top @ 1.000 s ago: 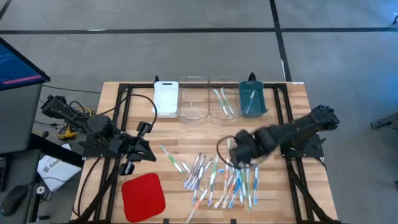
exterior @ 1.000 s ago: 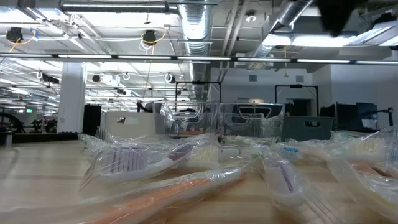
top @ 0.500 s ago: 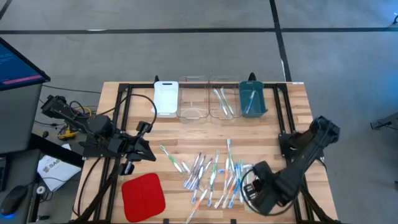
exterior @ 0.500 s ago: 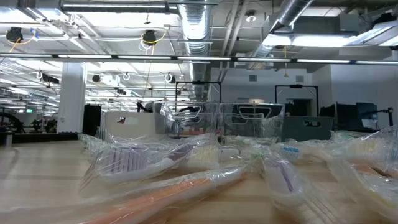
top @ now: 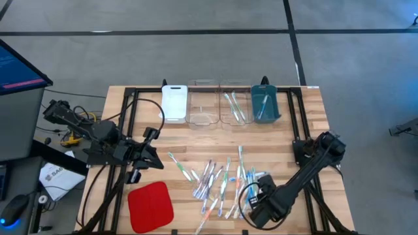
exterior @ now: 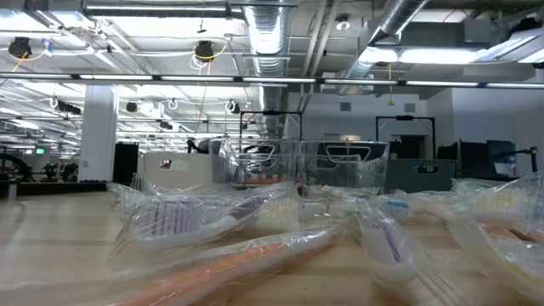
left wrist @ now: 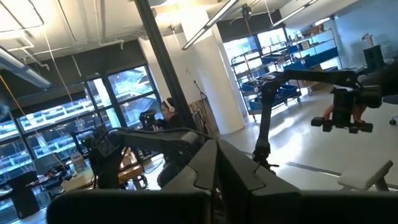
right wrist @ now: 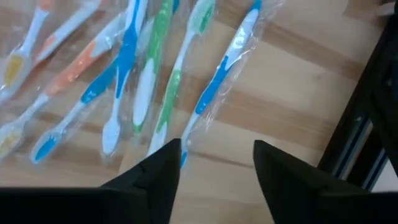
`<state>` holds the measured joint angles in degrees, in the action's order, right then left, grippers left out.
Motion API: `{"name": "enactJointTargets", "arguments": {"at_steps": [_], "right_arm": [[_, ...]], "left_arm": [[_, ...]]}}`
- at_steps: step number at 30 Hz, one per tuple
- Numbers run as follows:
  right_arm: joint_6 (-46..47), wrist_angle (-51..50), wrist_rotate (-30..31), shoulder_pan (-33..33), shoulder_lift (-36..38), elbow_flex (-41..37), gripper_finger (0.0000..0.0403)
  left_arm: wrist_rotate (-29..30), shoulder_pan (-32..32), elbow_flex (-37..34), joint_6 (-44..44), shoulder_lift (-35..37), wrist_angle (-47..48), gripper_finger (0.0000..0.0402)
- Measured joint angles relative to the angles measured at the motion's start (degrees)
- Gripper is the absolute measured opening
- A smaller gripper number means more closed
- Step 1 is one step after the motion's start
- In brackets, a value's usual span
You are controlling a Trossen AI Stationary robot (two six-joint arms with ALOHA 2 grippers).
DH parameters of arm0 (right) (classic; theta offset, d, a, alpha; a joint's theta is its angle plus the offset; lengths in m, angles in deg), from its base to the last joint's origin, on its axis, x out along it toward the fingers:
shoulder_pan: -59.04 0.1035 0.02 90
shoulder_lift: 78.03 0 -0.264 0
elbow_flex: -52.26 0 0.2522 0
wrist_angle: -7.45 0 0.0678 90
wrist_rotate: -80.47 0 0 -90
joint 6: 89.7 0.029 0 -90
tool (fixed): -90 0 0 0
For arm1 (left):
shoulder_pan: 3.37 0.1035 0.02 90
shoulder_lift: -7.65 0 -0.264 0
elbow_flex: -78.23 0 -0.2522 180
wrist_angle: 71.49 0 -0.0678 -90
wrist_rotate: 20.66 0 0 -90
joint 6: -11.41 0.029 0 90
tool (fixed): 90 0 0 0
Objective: Pick & Place Toothbrushes
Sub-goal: Put the blue toothbrush into the blue bin
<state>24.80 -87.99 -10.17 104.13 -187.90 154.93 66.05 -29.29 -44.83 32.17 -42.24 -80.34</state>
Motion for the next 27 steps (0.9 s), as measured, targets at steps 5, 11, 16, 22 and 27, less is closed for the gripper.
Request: {"name": "enactJointTargets", "arguments": {"at_steps": [5, 11, 16, 22, 27], "right_arm": [[3.9, 3.9, -0.3, 1.0, 0.1, -5.4, 0.0263], [6.5, 18.1, -0.1, 1.8, 2.3, -15.2, 0.0285], [6.6, 20.6, 0.2, 1.8, 2.4, -18.5, 0.0285], [7.1, 21.5, -0.4, 1.6, 2.4, -21.5, 0.0285], [7.3, 28.5, -0.3, 1.6, 2.7, -25.1, 0.0285]], "left_arm": [[0.0, 0.0, 0.0, 0.0, -0.3, -0.3, 0.0008], [0.0, 0.0, 0.0, 0.0, -0.5, -0.5, 0.0008], [0.0, 0.0, 0.0, 0.0, -0.5, -0.7, 0.0008], [0.0, 0.0, 0.0, 0.0, -0.5, -0.8, 0.0008], [0.0, 0.0, 0.0, 0.0, -0.5, -0.8, 0.0008]]}}
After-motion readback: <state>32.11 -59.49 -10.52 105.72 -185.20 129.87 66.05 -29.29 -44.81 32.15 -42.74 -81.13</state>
